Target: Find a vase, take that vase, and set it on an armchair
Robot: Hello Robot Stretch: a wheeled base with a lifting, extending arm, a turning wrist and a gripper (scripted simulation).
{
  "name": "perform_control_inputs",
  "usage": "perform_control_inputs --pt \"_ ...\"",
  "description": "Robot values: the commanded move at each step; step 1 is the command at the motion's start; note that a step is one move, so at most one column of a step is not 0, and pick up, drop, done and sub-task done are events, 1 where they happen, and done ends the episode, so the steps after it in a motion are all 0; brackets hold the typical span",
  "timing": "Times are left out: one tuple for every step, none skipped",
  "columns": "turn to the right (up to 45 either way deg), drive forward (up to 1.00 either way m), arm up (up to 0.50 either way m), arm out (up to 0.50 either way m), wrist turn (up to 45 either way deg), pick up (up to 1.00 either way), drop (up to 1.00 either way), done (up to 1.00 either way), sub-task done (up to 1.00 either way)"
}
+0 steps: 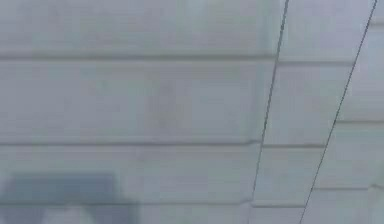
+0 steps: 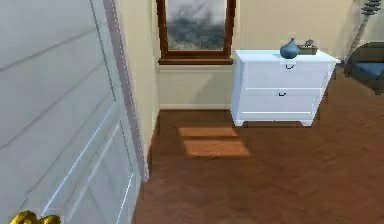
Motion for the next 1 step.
perform_control_inputs --pt "45.0 0.0 0.0 0.0 0.0 0.0 0.0 0.0 0.0"
